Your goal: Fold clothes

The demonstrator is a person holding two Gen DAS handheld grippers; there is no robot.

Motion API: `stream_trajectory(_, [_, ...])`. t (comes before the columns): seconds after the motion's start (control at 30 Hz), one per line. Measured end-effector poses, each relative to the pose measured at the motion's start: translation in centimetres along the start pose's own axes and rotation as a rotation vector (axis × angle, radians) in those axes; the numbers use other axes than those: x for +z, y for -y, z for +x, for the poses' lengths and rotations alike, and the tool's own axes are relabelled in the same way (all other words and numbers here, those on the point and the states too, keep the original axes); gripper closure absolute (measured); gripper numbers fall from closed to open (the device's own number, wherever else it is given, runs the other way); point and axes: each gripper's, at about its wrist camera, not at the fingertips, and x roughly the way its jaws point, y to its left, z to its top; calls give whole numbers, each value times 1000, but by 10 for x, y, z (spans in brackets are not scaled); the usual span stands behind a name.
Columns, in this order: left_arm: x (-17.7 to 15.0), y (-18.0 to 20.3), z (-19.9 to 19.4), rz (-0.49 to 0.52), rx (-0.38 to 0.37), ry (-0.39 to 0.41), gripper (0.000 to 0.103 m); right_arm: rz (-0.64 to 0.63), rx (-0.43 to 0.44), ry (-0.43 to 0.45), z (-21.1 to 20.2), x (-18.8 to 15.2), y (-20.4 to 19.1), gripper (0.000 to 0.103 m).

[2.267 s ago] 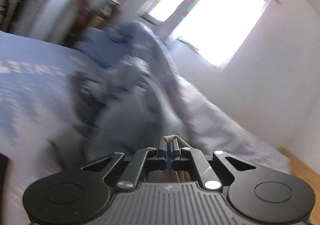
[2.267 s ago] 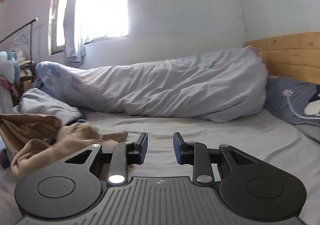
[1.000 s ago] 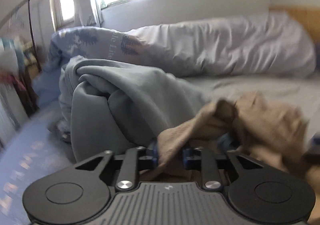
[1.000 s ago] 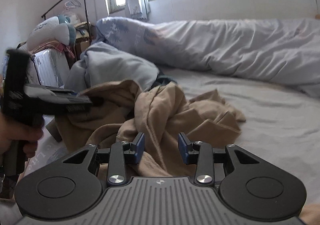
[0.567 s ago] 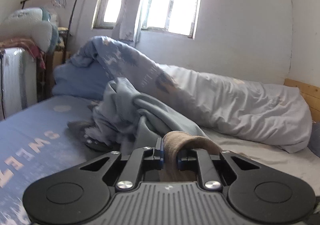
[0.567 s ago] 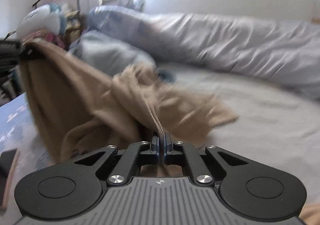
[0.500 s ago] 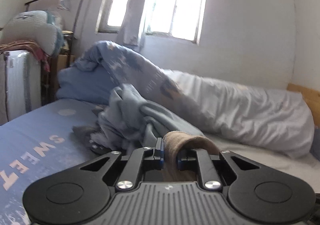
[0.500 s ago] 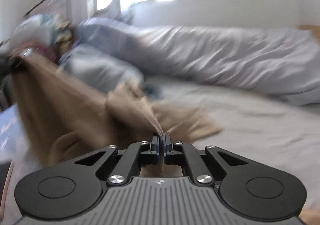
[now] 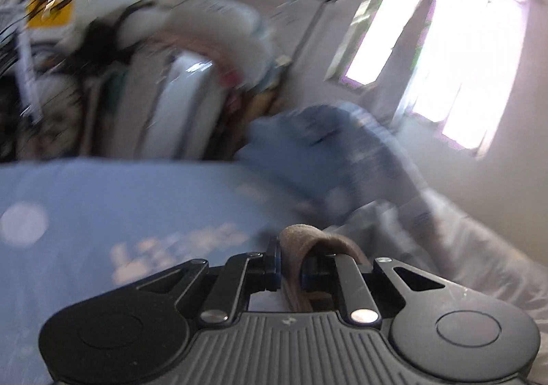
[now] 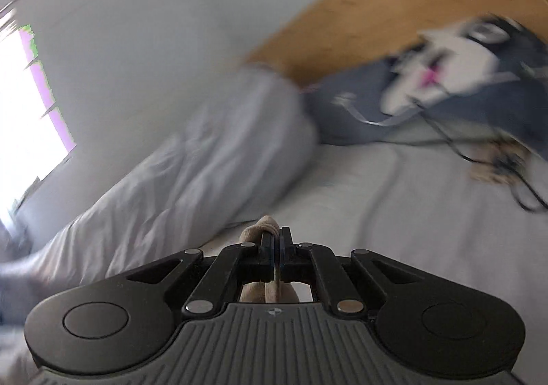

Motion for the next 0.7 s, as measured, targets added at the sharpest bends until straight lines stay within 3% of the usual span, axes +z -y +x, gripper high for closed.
stream_trajectory(0.2, [-22, -20, -2, -16, 38, 17, 93, -14, -9, 76, -9, 25, 16, 102])
stream_trajectory(0.4, [-49, -36, 0, -11, 106, -157, 89, -41, -69, -151, 25, 16, 32, 100])
stream_trajectory(0.5, [-56, -44, -12, -15, 136, -162, 83, 3, -83, -233, 30, 10, 48, 97])
stream_trajectory(0.57, [-57, -45, -23, -19, 138, -152, 70, 13, -87, -251, 28, 9, 58, 89])
stream_trajectory(0.6, [-56, -44, -29, -16, 132, -145, 68, 15, -81, -253, 25, 11, 62, 85])
stream_trajectory(0.67, [-52, -39, -38, 2, 112, -132, 64, -6, -76, -257, 21, 14, 67, 67])
stream_trajectory(0.7, [-49, -37, -42, 13, 100, -126, 63, -44, -65, -259, 18, 16, 67, 65])
